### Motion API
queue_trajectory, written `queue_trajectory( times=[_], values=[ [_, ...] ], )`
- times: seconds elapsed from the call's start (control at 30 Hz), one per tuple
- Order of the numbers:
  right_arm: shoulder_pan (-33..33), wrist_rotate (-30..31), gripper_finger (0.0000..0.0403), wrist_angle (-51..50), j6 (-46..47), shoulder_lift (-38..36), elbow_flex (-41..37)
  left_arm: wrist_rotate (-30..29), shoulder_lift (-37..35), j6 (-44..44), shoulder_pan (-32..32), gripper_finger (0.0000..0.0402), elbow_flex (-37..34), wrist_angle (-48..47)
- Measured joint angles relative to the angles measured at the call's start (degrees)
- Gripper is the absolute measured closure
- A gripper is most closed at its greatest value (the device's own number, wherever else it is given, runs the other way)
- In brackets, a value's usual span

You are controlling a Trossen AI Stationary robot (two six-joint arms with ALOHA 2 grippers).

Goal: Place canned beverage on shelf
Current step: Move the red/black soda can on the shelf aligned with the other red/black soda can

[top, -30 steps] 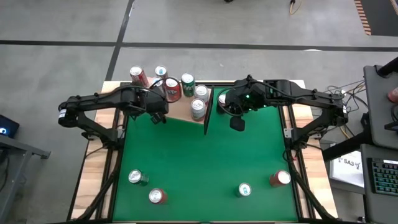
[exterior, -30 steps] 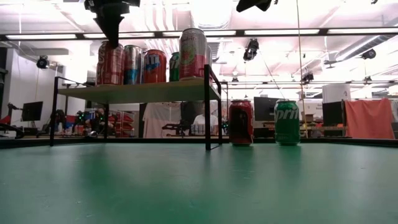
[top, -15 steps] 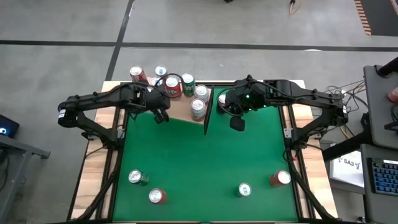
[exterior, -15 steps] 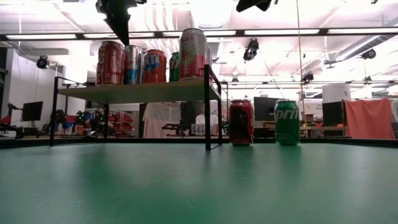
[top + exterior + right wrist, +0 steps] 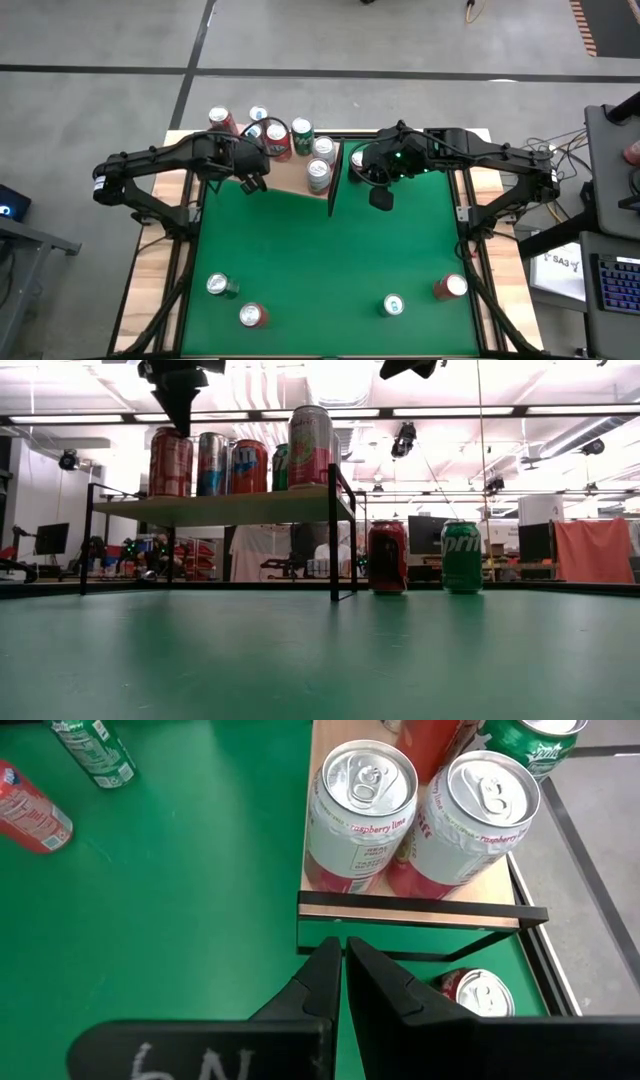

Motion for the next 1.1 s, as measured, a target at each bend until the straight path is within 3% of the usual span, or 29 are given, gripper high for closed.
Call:
queue_trajectory(
  times=[0.33,0.57,0.73,0.97,1.1],
  values=[
    [0.0,0.0,0.039,0.0,-0.5,0.0,0.0,0.1,-4.4,1.9,-0.4,0.0402,3.4,-2.3],
    [0.0,0.0,0.039,-0.1,-0.6,0.0,0.0,0.5,-8.7,4.5,3.6,0.0402,5.0,-3.1],
    [0.0,0.0,0.039,-0.1,-1.0,0.0,0.0,3.4,-9.5,6.7,7.7,0.0402,4.2,-3.0],
    [0.0,0.0,0.039,-0.2,-1.0,0.0,0.0,9.5,-8.4,12.3,8.7,0.0402,4.0,-2.8],
    [0.0,0.0,0.039,-0.2,-1.0,0.0,0.0,9.7,-8.1,14.7,9.6,0.0402,4.0,-2.8]
  ],
)
